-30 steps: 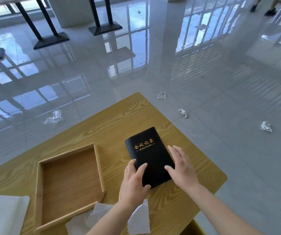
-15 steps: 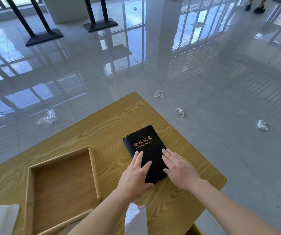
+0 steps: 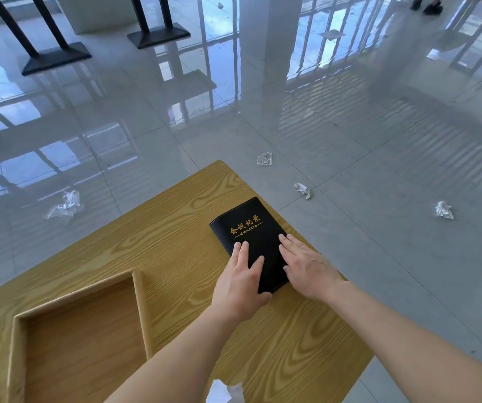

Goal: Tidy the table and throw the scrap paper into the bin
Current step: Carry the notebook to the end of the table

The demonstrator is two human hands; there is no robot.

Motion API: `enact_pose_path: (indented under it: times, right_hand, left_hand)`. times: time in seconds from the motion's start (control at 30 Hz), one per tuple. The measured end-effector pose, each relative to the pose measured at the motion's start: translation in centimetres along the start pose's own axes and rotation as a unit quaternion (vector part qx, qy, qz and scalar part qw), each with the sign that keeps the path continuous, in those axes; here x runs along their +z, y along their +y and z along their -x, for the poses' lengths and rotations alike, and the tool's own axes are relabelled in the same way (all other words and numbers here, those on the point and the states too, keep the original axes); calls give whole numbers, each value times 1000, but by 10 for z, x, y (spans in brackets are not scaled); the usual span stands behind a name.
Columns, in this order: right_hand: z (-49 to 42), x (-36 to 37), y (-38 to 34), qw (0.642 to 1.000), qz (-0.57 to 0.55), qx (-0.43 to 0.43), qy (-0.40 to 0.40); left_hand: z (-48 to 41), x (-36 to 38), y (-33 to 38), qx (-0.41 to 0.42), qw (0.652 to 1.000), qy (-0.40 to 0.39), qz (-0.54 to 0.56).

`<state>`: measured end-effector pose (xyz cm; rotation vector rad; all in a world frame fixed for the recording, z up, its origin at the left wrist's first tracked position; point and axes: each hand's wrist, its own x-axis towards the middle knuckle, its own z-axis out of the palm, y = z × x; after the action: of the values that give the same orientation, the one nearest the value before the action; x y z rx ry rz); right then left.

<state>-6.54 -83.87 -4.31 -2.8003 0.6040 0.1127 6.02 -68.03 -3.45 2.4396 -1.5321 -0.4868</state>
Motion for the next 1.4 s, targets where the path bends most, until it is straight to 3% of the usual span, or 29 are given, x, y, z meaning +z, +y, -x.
enact_pose_path:
  times: [0.83,1.4]
  right_hand:
    - [-25,1,15,999,-42,4,27]
    - [-25,-5,6,998,-55,37,20]
  left_hand:
    - [-20,3,3,-20,999,19,-17]
    - [-22,-5,5,-22,999,-24,-19]
